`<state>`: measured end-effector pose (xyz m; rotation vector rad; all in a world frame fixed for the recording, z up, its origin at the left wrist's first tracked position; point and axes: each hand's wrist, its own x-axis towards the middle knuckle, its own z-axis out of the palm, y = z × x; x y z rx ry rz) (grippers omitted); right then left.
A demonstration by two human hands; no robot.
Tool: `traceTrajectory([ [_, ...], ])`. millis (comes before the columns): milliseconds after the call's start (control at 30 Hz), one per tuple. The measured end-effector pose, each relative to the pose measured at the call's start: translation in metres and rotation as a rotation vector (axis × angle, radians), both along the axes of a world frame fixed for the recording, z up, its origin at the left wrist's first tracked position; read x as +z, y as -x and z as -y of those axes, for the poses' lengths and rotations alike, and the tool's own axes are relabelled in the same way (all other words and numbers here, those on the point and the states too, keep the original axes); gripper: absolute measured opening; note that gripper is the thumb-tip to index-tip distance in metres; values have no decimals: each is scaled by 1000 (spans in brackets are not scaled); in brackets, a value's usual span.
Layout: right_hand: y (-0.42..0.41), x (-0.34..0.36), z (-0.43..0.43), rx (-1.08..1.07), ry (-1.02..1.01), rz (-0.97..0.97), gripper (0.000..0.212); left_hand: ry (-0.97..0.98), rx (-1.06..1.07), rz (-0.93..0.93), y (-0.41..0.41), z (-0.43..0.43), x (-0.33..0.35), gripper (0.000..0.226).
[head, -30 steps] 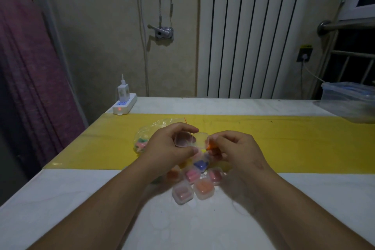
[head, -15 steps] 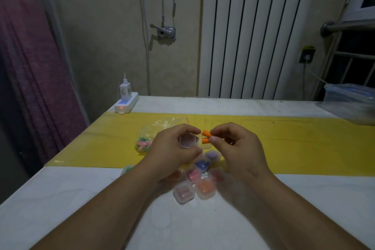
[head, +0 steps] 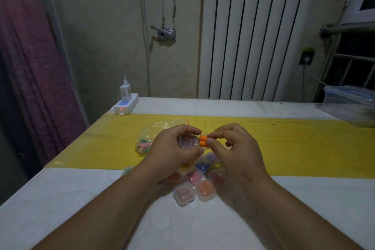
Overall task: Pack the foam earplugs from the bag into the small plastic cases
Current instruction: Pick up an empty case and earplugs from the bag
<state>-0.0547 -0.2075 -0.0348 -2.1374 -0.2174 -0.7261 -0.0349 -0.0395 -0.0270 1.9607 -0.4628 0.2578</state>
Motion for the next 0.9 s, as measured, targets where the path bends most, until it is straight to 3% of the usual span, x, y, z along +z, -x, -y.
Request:
traceTrajectory([
  [133, -4, -2, 0, -9, -22, -45, 6, 1, -4, -1, 0, -1, 0, 36],
  [300, -6, -9, -1, 87, -361, -203, 12, -24, -23, -6, 2, -1, 1, 37],
  [500, -4, -6, 0, 182, -560, -248, 23, -17, -13, -19, 2, -1, 1, 37],
  [767, -5, -4, -3, 224, -637, -339, 14, -62, -2, -14, 4, -1, 3, 42],
  [833, -5, -3, -3, 221, -650, -328, 14, 16, -36, -90, 5, -1, 5, 52],
  [900, -5, -2, -1, 208, -670, -301, 16, 270, -136, -296, 7, 1, 9, 44],
])
